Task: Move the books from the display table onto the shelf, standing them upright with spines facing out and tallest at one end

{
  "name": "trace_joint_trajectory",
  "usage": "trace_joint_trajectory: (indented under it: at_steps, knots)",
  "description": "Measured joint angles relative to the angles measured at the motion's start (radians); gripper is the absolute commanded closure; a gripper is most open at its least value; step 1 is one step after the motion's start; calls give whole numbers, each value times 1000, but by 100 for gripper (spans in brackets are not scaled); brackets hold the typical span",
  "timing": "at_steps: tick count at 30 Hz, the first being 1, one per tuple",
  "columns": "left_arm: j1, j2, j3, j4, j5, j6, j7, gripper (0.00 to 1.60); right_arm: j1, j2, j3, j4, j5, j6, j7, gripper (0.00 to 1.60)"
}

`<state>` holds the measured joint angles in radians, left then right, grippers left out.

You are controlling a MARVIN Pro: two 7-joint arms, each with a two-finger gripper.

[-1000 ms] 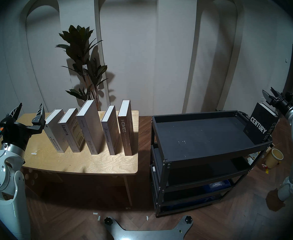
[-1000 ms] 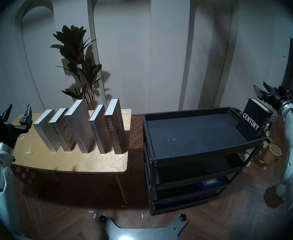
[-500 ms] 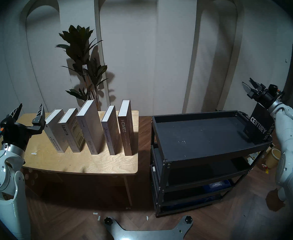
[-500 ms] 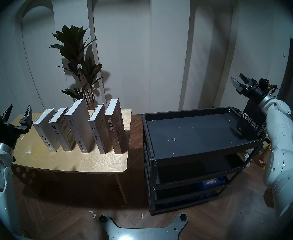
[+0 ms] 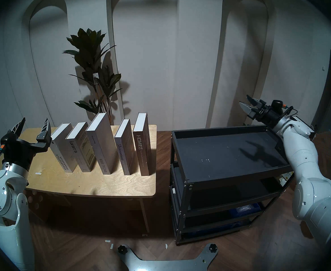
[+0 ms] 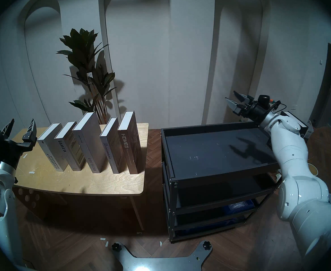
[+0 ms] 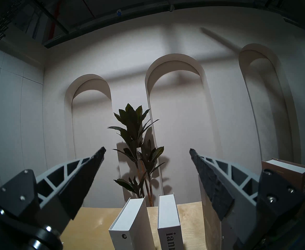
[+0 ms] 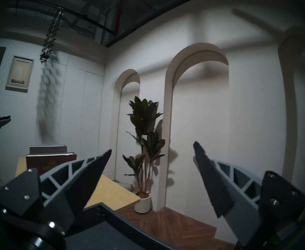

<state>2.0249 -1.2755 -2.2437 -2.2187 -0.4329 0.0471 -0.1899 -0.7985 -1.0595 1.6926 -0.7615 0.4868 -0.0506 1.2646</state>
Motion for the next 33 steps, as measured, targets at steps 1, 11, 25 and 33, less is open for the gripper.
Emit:
trace_joint_trajectory:
  at_steps: [1, 11, 25, 33]
  knots:
    - [0, 0, 0, 1, 0, 0, 0, 0, -5, -11, -7, -6, 1, 3, 3, 0]
    - [6, -4, -20, 28, 1, 0, 0, 0, -61, -121, -68, -83, 16, 21, 21, 0]
    - [40, -28, -44, 77, -8, 0, -15, 0, -135, -186, -75, -198, 31, 13, 9, 0]
    - [47, -36, -48, 80, -26, 0, -32, 0, -176, -195, -53, -271, 36, -2, -20, 0]
